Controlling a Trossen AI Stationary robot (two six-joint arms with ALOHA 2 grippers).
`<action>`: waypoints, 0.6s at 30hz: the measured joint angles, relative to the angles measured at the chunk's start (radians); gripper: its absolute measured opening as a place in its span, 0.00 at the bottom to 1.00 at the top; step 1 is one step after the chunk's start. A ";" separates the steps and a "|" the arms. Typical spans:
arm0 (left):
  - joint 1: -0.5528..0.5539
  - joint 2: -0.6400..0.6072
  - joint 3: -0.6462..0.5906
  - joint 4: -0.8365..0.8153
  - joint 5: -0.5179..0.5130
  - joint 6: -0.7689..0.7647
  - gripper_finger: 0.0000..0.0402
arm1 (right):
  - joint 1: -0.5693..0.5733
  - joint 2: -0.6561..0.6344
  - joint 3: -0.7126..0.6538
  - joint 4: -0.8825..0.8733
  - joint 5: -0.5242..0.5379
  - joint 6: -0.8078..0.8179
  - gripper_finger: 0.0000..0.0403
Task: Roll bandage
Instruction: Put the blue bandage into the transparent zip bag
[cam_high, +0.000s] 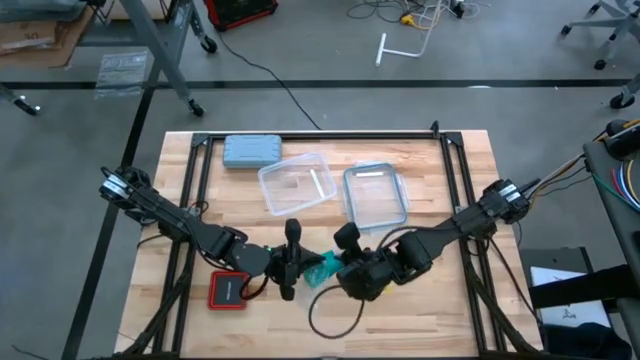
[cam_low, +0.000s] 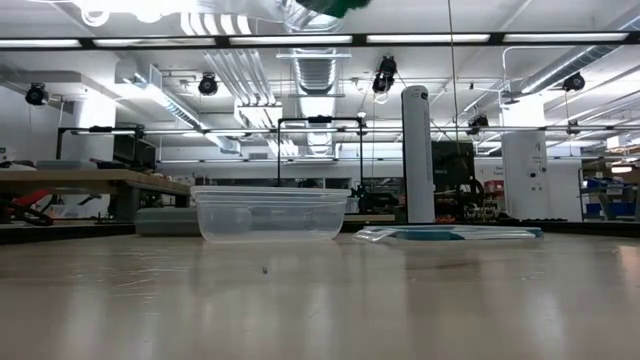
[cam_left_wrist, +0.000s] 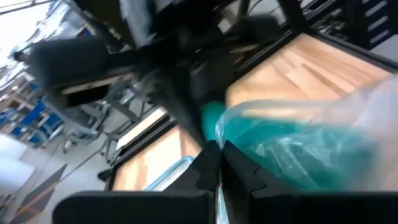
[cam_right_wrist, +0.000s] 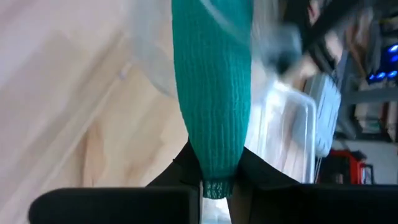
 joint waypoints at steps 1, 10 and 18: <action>0.002 0.000 0.000 0.001 -0.014 -0.002 0.00 | 0.004 0.000 0.000 0.022 0.005 -0.001 0.07; 0.012 0.000 0.000 0.003 -0.075 -0.010 0.00 | 0.004 0.000 0.000 0.095 0.003 -0.079 0.09; 0.013 0.000 0.000 0.002 -0.170 -0.057 0.00 | -0.012 0.000 0.000 0.116 0.091 0.015 0.48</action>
